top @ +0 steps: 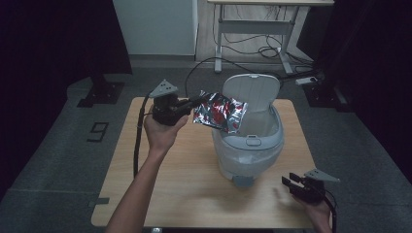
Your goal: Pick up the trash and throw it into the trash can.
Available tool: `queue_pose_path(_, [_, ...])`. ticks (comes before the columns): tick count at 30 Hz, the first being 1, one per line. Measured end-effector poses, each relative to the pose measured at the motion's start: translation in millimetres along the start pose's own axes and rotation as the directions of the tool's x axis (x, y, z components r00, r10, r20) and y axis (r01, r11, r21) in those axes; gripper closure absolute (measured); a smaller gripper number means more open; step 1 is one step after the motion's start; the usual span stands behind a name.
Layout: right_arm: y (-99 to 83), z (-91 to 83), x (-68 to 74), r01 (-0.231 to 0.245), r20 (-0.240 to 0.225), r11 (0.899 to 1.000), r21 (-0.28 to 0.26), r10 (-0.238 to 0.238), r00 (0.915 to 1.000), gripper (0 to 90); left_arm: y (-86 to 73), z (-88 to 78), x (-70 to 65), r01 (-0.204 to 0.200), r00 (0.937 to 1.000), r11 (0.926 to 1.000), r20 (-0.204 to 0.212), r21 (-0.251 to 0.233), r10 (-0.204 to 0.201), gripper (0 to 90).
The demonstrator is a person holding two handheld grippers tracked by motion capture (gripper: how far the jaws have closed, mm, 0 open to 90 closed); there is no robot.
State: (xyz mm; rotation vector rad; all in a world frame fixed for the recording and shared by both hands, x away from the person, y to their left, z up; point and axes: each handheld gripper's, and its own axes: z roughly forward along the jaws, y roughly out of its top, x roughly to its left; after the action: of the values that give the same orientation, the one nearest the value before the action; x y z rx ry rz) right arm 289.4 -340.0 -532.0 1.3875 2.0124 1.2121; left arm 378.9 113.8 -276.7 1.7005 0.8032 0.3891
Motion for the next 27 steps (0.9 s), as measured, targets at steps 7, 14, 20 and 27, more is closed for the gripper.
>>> queue_pose_path(7, [-0.2,-0.1,-0.4,-0.001,0.001,1.000,0.000,0.001,1.0000,56.7,0.6,10.7,-3.5,0.001,1.0000,1.0000,0.003,-0.005,-0.001,90.0])
queue_pose_path(14, [-0.3,-0.8,-1.3,-0.003,0.001,1.000,-0.001,0.003,1.0000,56.7,-2.4,24.0,-6.5,-0.009,1.0000,1.0000,0.000,-0.003,0.009,90.0])
queue_pose_path(20, [-0.5,-0.8,-2.2,-0.006,-0.001,1.000,0.000,0.006,1.0000,56.6,-5.4,34.2,-8.6,-0.007,1.0000,1.0000,0.007,0.002,0.007,90.0])
queue_pose_path(27, [-0.8,-0.4,-1.7,-0.002,-0.001,1.000,0.001,0.002,1.0000,56.6,-9.0,43.3,-10.1,-0.007,1.0000,1.0000,0.006,0.007,0.007,90.0])
